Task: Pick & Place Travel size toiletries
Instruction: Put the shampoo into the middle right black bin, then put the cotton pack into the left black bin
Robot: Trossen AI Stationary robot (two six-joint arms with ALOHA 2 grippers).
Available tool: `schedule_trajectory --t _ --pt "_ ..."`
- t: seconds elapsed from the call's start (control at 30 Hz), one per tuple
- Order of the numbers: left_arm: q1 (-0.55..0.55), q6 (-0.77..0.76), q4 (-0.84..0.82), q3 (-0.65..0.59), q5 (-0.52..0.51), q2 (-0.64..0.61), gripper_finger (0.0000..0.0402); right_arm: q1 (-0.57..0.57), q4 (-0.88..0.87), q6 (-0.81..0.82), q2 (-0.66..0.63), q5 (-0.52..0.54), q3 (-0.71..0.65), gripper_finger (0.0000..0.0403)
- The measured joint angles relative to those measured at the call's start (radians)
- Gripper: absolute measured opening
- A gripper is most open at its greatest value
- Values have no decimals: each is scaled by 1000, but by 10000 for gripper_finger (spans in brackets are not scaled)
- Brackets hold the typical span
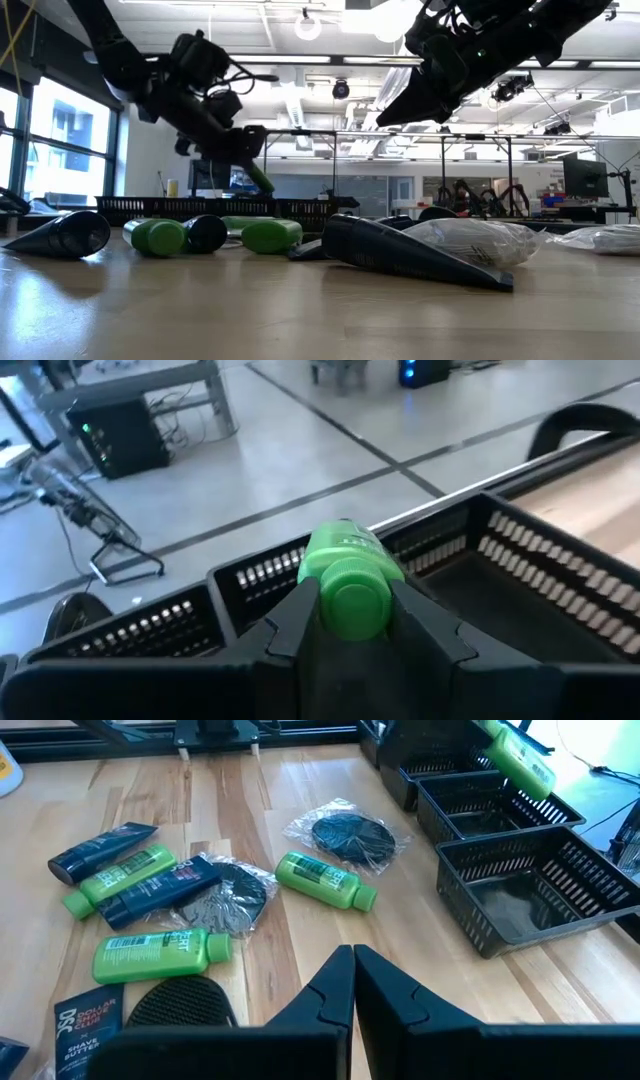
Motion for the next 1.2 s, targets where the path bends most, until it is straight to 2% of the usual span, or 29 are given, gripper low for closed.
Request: schedule_trajectory --t 0.57,0.83,0.93,1.03,1.2 --pt "33 -80 -1 0 63 62 95 0 0 -2 0 3 0 3" --pt "33 -97 0 0 60 62 145 0 0 1 0 3 0 3" --pt "33 -97 0 0 62 62 153 0 0 1 0 3 0 3" --pt "33 -95 0 0 66 62 147 0 0 1 0 3 0 3" --pt "33 -62 11 0 72 57 111 0 0 0 0 3 0 3"
